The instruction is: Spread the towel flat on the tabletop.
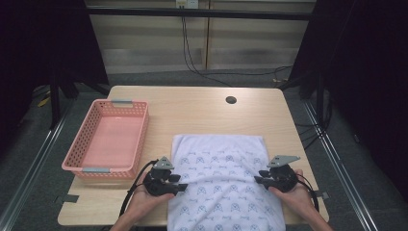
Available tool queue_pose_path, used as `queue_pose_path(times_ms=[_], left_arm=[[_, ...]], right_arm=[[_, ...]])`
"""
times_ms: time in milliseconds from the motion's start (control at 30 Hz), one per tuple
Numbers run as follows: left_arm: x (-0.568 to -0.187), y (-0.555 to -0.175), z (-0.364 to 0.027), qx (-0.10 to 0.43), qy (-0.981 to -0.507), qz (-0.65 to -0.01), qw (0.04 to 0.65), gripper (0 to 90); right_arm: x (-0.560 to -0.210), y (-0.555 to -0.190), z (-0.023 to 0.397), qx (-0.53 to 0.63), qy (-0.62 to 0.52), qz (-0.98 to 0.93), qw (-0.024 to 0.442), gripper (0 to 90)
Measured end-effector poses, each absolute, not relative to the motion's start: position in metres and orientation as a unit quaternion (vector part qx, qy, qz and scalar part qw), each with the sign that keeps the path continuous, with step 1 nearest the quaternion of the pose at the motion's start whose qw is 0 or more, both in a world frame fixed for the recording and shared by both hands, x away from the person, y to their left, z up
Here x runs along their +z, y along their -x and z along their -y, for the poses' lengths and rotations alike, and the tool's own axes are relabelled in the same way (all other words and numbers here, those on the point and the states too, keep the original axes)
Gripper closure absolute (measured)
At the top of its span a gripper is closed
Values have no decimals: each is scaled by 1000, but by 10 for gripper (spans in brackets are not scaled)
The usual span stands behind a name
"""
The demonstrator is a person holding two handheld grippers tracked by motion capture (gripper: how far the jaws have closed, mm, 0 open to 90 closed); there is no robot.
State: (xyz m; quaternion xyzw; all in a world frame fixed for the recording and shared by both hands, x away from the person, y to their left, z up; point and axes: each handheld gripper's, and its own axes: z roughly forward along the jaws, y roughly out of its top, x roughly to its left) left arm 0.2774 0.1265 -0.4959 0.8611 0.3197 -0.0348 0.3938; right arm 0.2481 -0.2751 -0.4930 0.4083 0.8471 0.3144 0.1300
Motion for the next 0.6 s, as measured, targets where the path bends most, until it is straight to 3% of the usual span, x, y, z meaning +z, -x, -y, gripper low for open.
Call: queue_pose_path(times_ms=[167,233,433,600], left_arm=[[-485,-282,-126,-66,-845,-329,418,533],[-475,-289,-125,-46,-844,-321,427,533],[-468,-333,-119,14,-833,-341,435,537],[-482,-359,-111,25,-829,-357,430,534]], right_arm=[[-490,-233,283,309,-412,-848,127,634],[-487,-242,288,333,-430,-830,122,625],[-475,-295,292,348,-437,-813,165,641],[-488,-336,301,342,-462,-800,172,603]])
